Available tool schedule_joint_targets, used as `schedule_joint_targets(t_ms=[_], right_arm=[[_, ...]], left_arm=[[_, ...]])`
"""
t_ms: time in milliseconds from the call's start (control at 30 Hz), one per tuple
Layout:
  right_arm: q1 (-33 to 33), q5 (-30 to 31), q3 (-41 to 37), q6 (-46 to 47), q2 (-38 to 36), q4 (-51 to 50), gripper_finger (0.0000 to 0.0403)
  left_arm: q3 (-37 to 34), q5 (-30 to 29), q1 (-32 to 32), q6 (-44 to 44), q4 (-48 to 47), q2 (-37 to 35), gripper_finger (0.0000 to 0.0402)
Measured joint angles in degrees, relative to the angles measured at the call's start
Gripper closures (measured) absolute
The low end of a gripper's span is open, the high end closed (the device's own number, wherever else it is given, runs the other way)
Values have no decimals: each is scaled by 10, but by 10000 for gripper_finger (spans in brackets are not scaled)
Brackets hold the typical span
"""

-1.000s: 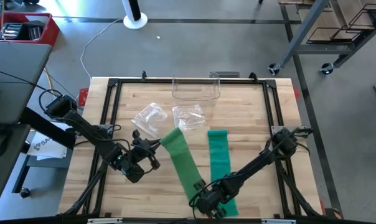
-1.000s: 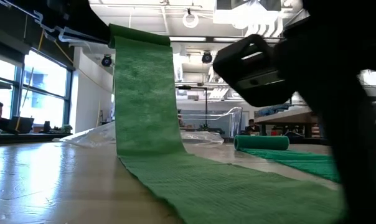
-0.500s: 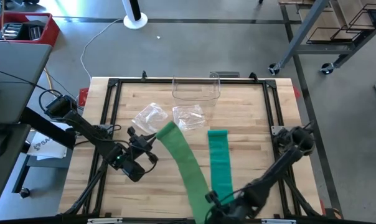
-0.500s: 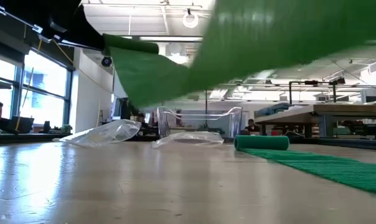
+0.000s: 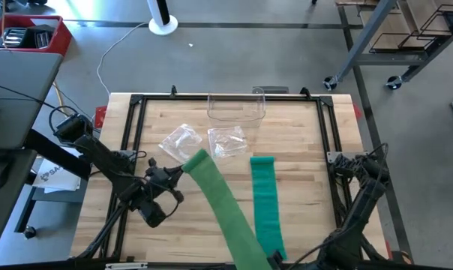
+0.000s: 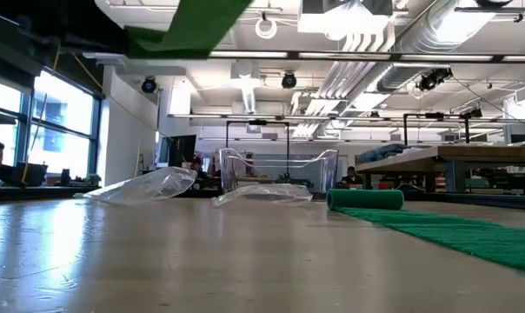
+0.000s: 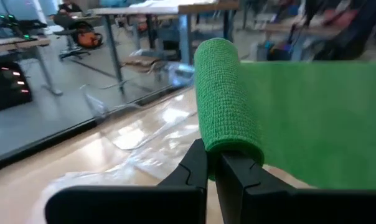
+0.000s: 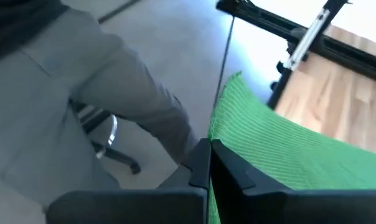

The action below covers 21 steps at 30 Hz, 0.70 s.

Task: Roll bandage
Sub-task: Roll the green bandage on the table

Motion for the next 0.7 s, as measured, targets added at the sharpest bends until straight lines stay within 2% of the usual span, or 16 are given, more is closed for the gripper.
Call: schedule_joint_targets(t_ms=[167,333,433,567,700], right_arm=[[-29,-4,-31,3,0,-39,403],[-79,-51,-106,31,0,-33,403],[-104,-93,-171,43,0,28,403],[-125,-137,-261,52,0,157,403],[-133,-145,-343,78,0,263,403]], left_arm=[[0,-23,-52,0,81,0,397],[0,-43,-85,125,236,0,398],[0,-59,-95,226,333,0,398],[0,-74,-98,351,441,-8,398],[0,-78,-96,461,530,-23,398]])
